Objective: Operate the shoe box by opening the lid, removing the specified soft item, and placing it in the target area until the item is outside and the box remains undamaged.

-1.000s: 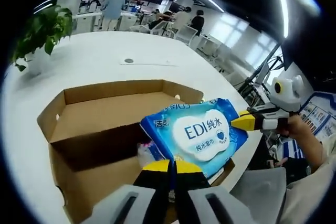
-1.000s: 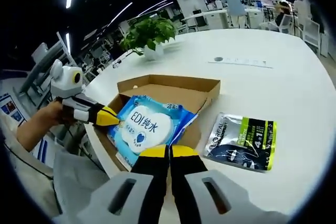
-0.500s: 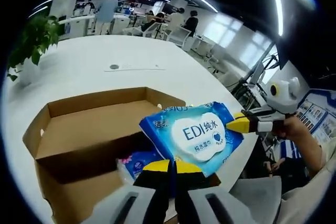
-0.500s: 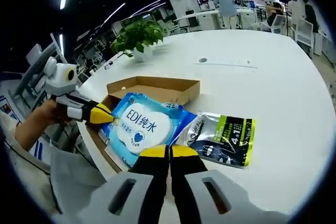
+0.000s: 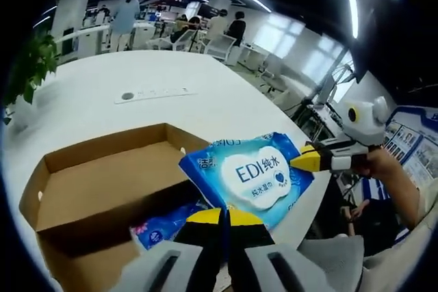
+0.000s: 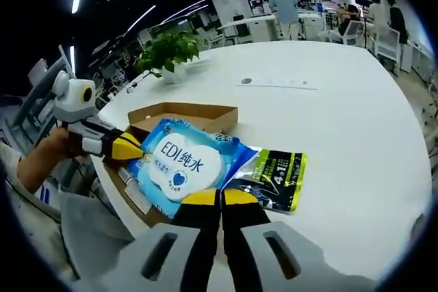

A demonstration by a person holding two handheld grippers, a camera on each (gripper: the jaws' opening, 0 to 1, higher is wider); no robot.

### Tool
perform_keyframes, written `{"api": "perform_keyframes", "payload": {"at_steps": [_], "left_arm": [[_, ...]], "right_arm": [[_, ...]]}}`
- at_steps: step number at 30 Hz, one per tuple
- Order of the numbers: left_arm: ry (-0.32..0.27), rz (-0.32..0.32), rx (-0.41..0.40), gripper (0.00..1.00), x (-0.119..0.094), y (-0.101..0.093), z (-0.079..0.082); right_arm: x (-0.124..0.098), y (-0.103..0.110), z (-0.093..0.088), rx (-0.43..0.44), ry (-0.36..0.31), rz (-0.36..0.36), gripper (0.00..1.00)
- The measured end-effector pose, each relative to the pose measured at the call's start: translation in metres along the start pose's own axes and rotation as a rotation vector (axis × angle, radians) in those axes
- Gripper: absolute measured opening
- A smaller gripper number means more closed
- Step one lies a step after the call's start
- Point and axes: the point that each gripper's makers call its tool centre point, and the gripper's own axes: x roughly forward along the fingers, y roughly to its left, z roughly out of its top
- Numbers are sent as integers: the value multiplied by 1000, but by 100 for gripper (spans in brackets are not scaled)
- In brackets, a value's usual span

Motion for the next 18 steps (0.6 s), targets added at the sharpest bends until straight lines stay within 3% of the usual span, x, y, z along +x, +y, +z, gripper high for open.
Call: {"api": "perform_keyframes", "payload": {"at_steps": [18], "left_arm": [[19, -51, 40, 0, 38, -34, 12]], "right_arm": [[-25, -46, -6, 39, -10, -83, 0]]}}
